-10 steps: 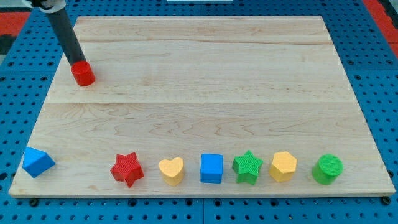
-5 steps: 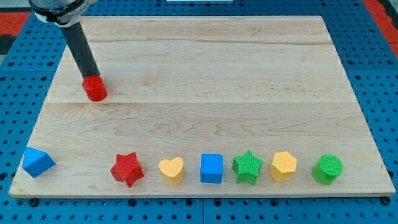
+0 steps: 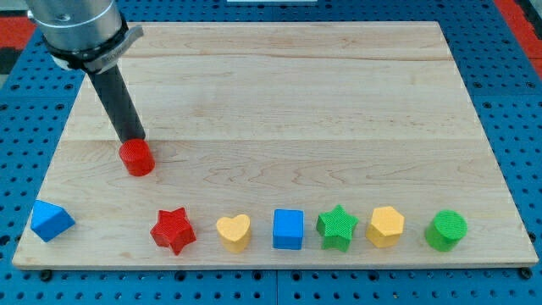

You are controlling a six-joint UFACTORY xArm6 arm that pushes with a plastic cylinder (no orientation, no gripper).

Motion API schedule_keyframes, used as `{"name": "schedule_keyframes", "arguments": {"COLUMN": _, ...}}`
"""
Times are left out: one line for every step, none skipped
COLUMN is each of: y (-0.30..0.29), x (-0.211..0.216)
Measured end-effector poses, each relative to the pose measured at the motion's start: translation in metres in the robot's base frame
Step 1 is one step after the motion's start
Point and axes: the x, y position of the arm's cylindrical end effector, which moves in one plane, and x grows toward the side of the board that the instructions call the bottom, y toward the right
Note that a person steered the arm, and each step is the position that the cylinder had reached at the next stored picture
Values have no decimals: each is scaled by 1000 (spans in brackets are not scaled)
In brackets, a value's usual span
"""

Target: Place the red circle to the left of the red star

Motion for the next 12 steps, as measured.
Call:
{"name": "schedule_keyframes", "arguments": {"y": 10, "x": 16}}
{"name": "schedule_keyframes", "arguments": {"y": 22, "x": 24}}
{"name": "schedule_keyframes", "arguments": {"y": 30, "x": 32}}
{"name": "schedule_keyframes", "arguments": {"y": 39, "x": 32}}
{"name": "schedule_keyframes", "arguments": {"y": 41, "x": 41}}
{"name": "schedule_keyframes", "arguments": {"y": 41, "x": 55}}
{"name": "schedule_keyframes", "arguments": {"y": 41, "x": 67}}
{"name": "schedule_keyframes", "arguments": {"y": 41, "x": 79}}
{"name": "schedule_keyframes", "arguments": {"y": 41, "x": 90}}
{"name": "schedule_keyframes", "arguments": {"y": 41, "x": 102}}
{"name": "schedule_keyframes", "arguments": {"y": 40, "x": 108}}
{"name": "schedule_keyframes", "arguments": {"y": 37, "x": 99}}
